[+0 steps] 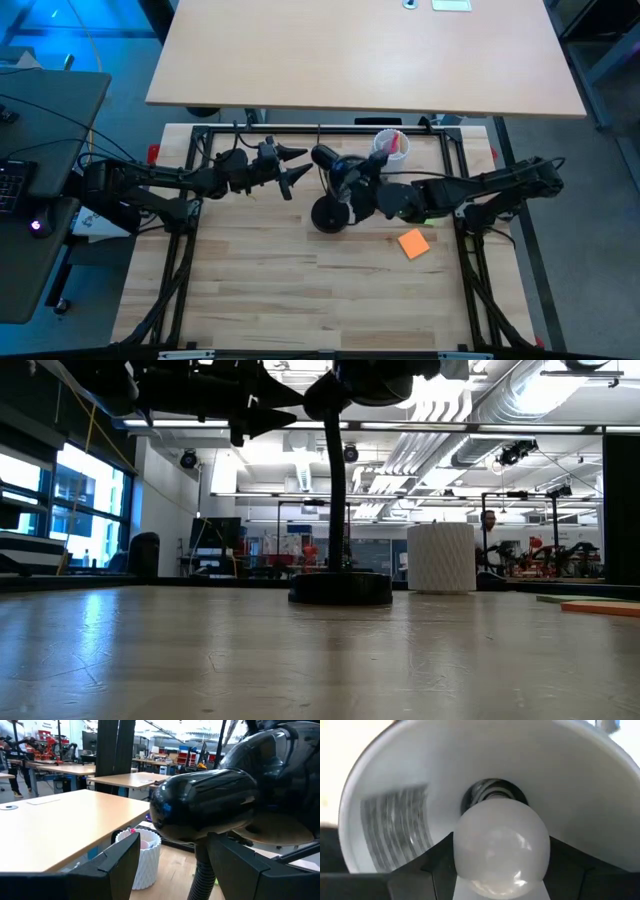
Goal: Screw lightbulb
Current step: Remove the white lightbulb from the black lamp
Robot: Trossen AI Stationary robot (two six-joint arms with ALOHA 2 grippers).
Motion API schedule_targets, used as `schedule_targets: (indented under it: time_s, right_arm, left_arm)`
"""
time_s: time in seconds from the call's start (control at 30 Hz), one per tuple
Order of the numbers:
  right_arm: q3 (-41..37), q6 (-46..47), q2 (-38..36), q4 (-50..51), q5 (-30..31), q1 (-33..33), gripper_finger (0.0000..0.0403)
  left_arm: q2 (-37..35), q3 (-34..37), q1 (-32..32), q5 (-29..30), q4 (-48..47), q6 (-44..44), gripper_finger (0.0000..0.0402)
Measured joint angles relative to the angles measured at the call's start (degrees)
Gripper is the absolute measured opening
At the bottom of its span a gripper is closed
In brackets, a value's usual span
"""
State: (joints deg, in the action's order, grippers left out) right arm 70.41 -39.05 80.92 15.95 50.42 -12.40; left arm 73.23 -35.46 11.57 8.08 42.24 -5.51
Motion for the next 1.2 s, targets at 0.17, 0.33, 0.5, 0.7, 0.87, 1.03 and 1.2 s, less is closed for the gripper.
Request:
schedule_targets:
  time_s: [0.17,0.33,0.5,0.7,0.87,1.03,1.2]
  right_arm:
    - [0.00,-18.48,-0.01,1.12,1.47,-1.64,0.0224]
    - [0.02,-29.25,-0.01,1.81,3.77,-3.14,0.0227]
    - [0.02,-28.51,0.01,1.83,4.60,-4.35,0.0230]
    - [0.02,-14.70,0.01,3.86,7.29,-8.73,0.0231]
    - [0.02,1.20,0.01,11.23,13.65,-13.90,0.0231]
    - [0.02,21.67,0.01,19.93,14.01,-18.01,0.0232]
    - [0.17,48.38,-0.10,33.29,6.80,-21.13,0.0232]
  left_arm:
    - [0.00,0.00,0.04,0.02,0.04,-0.34,0.0224]
    - [0.00,0.00,0.04,0.04,0.04,-0.41,0.0224]
    - [0.00,0.00,0.04,0.02,0.04,-0.43,0.0224]
    - [0.00,0.00,0.04,0.02,-0.34,-0.43,0.0224]
    - [0.00,0.00,0.04,0.02,-0.37,-0.41,0.0224]
    - [0.00,0.00,0.02,0.00,-0.38,-0.44,0.0224]
    - [0.00,0.00,0.00,0.00,-0.40,-1.33,0.0224]
